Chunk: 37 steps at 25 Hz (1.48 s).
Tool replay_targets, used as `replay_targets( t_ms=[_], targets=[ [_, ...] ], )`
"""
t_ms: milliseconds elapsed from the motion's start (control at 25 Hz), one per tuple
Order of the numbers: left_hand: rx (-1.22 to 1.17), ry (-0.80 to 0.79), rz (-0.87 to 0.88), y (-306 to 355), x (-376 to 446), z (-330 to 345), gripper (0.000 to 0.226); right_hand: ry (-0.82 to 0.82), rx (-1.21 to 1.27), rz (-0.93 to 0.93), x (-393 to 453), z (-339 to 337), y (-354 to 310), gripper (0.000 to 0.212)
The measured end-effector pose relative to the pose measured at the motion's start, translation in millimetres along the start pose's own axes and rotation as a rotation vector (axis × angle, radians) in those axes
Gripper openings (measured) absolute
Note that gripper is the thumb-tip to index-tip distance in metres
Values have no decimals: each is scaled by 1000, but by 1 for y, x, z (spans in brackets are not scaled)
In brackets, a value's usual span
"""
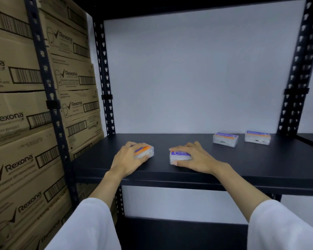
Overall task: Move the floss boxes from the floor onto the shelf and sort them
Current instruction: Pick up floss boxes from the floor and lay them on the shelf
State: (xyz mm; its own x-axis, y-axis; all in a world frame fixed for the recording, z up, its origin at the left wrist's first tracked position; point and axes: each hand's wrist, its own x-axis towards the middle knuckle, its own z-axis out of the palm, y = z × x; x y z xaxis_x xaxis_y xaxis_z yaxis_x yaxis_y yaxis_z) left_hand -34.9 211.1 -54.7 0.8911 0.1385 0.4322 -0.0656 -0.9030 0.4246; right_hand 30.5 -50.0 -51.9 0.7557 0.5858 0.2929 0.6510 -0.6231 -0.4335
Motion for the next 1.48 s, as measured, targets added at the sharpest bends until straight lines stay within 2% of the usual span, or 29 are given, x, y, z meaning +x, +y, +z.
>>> replay_targets(
  t_ms=[160, 360, 480, 600, 800, 1000, 1240, 1480],
  targets=[
    [-89, 79, 63, 28, -45, -3, 49, 41, -44, 36, -54, -16, -9, 51],
    [-135, 73, 128, 75, -115, -11, 45, 132, -101, 65, -144, -21, -22, 52],
    [-129, -5, 103, 89, -168, 12, 45, 115, -114, 101, -201, 2, -15, 49],
    [-124, -141, 47, 88, -219, 58, 44, 23, -126, 168, -252, 42, 5, 50],
    [-95, -382, -65, 65, -282, 157, 48, -122, -101, 308, -307, 122, 50, 54],
    [-99, -535, -219, 18, -319, 246, 50, -221, -108, 465, -335, 193, 108, 56],
    [-165, -579, -426, -39, -350, 339, 42, -261, -127, 651, -358, 260, 177, 59],
    [-129, -637, -530, -77, -376, 414, 46, -237, -126, 692, -359, 311, 218, 61]
  ],
)
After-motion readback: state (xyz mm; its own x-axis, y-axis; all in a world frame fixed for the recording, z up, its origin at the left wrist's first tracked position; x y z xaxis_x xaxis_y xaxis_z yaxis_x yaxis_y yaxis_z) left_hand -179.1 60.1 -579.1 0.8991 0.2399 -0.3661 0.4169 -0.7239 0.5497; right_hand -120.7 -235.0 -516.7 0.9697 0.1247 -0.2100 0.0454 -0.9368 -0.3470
